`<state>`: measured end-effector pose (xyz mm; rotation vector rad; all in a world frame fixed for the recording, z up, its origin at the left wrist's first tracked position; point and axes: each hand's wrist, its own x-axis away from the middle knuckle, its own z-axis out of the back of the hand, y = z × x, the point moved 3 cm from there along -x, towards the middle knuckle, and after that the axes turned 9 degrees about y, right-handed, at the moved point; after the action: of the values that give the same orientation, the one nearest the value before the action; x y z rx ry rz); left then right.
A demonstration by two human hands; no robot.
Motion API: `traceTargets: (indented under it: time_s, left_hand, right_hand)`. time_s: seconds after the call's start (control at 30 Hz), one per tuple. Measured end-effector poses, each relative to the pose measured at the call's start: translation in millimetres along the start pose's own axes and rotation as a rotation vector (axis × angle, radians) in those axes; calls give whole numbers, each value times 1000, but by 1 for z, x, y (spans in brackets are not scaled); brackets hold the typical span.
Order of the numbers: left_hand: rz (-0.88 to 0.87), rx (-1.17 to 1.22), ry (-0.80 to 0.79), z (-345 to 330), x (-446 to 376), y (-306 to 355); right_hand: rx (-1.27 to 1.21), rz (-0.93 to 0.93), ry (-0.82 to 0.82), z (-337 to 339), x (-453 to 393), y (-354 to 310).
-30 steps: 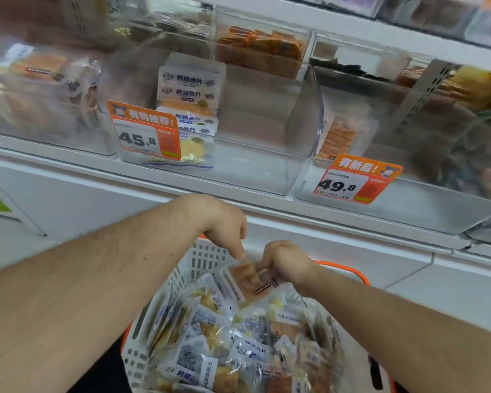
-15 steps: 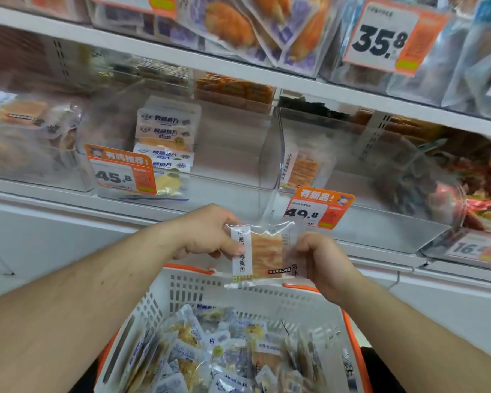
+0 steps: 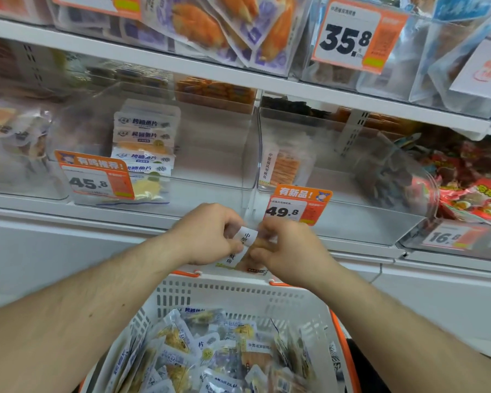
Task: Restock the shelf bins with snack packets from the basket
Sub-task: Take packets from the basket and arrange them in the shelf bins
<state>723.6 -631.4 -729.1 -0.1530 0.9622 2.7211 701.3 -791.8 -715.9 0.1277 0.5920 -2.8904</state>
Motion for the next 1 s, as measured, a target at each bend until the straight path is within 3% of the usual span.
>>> traceTargets:
  time_s: [0.17,0.33,0.5,0.57,0.63,0.73,0.87,1.0]
  left_hand:
    - [-87,95,124,1,1,6]
    - [-97,538,276,8,-12,10]
    - [-256,101,562,20,-30,12]
    - [-236,5,545,19,-35,13]
    - [-170,-61,472,12,-39,9]
    - [-138,-218,378,0,-42,3]
    - [-160,-260,446,-7,-44,-1]
    - [-179,-304,507,-11,-46,-2]
  right_hand:
    - [67,8,68,19,-1,-1]
    - [112,27,213,70,-13,-3]
    - [194,191,546,125,-28,-3]
    - [238,316,708,136,-34,-1]
    - [273,375,763,135,-43,8]
    - [354,303,648,122,-71,25]
    - [413,63,408,100,-119,44]
    - [514,-11,171,75,-154,50]
